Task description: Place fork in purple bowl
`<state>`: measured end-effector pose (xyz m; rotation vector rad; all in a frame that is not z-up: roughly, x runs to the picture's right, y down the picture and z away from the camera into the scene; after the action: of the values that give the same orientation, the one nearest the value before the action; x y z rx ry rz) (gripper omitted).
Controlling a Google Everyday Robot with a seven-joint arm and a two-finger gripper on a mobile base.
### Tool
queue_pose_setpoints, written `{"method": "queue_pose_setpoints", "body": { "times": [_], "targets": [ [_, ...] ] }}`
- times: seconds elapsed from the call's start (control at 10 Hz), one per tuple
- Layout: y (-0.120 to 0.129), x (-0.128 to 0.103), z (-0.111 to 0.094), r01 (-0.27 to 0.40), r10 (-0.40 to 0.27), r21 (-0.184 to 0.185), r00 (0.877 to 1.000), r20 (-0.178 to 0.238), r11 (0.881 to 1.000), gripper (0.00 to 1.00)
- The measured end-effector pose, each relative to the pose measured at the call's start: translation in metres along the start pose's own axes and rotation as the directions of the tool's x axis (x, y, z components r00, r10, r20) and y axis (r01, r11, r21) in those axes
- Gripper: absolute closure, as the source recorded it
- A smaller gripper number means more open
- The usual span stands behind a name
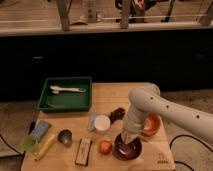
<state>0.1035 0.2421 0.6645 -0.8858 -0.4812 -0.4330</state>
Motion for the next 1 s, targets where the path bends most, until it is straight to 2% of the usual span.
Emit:
{"method": "queue_pose_setpoints", "body": {
  "times": [0.1,0.2,1.0],
  "targets": [
    [-0.0003,0.0001,-0.0002,0.001,-0.001,0.001,1.000,0.000,1.000,0.26],
    [-0.0004,0.0002,-0.0004,0.002,-0.002,0.001,1.000,0.000,1.000,0.22],
    [0.0035,-0.0016,-0.0026,0.015,-0.015,0.003,1.000,-0.003,1.000,0.20]
  ]
}}
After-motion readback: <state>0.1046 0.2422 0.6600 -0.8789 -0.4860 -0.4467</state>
